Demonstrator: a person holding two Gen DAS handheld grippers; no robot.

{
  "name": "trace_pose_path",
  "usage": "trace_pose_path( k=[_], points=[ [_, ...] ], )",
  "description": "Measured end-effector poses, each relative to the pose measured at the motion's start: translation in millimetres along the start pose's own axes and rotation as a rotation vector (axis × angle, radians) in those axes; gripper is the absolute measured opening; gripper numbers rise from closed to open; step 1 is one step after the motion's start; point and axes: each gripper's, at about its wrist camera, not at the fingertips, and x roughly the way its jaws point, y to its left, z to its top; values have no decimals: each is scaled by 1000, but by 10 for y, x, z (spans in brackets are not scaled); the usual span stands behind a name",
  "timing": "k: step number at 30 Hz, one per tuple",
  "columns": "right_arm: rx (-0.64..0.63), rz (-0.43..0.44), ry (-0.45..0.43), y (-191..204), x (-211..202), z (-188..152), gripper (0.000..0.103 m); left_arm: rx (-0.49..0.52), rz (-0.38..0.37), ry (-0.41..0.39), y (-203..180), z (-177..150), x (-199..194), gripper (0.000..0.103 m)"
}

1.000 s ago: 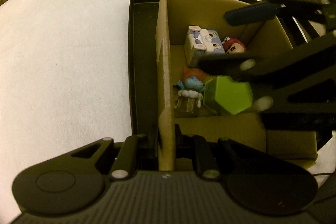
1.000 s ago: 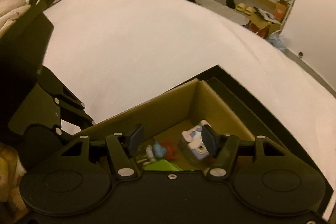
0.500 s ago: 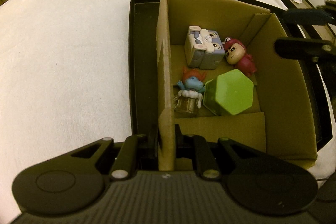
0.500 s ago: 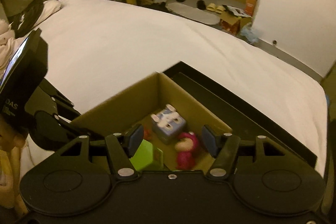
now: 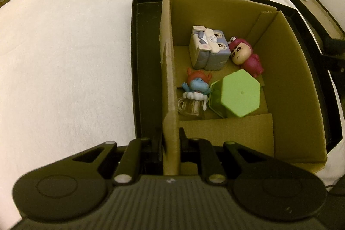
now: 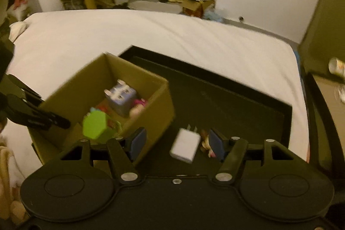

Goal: Organize rigid objects
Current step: 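Move the right gripper back to the tray and grasp the brown-haired doll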

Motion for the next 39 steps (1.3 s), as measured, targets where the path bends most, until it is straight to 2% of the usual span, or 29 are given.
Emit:
trace_pose_path(
  k=[10, 17, 27, 39],
  points=[
    [52, -28, 17, -133, 168, -259, 62, 0, 5, 8, -26, 10, -3, 12],
    [97, -52, 23, -324, 312, -297, 50, -3, 4, 12, -9, 20, 5, 12],
    [132, -100, 31, -520, 570, -297, 49, -7, 8, 10, -11, 13, 5, 12],
    [113, -108, 69, -551, 870, -245, 49, -14, 3, 7, -2, -1, 4, 12]
  ],
)
